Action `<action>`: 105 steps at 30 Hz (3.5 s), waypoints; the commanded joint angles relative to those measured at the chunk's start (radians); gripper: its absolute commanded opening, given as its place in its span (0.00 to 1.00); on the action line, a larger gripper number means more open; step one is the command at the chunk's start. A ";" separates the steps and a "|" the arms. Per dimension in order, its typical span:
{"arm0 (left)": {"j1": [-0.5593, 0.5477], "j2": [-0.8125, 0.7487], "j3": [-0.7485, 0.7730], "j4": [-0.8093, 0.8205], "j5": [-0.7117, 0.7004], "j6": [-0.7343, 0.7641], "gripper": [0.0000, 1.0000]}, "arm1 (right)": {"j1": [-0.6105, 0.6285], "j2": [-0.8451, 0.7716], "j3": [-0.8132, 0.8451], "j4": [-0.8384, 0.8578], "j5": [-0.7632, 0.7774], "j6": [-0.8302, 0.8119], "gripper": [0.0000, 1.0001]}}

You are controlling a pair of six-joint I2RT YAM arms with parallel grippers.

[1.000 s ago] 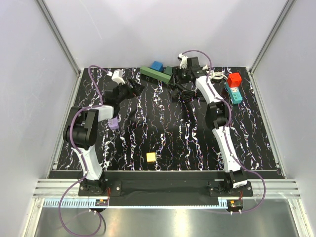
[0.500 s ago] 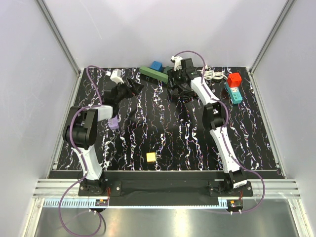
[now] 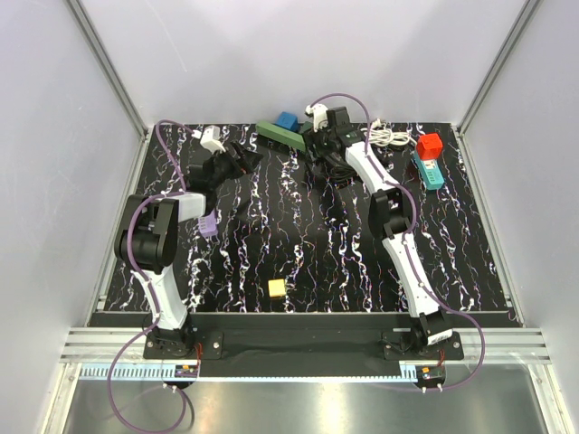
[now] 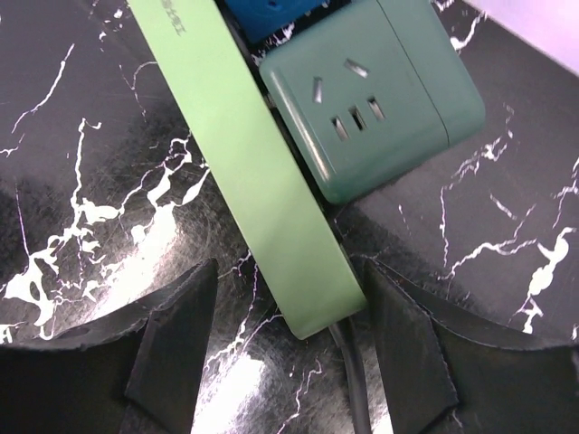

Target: Pull the plug off the socket

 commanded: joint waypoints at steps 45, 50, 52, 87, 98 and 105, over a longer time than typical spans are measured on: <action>0.063 0.216 0.243 0.060 0.208 -0.189 0.25 | 0.360 -0.680 -1.476 0.833 0.888 -0.508 0.00; 0.046 0.303 0.341 0.083 0.228 -0.248 0.22 | 0.389 -0.711 -1.571 0.940 0.909 -0.561 0.00; 0.029 0.325 0.369 0.088 0.233 -0.267 0.20 | 0.398 -0.722 -1.598 0.947 0.903 -0.558 0.00; -0.067 0.526 0.524 -0.220 0.182 -0.334 0.08 | 0.472 -0.800 -1.615 0.771 0.960 -0.375 0.37; -0.069 0.490 0.449 -0.167 0.180 -0.333 0.07 | 0.464 -1.018 -1.525 0.382 0.914 0.031 1.00; -0.069 0.481 0.429 -0.142 0.191 -0.337 0.07 | 0.349 -1.164 -1.416 0.102 0.732 0.286 1.00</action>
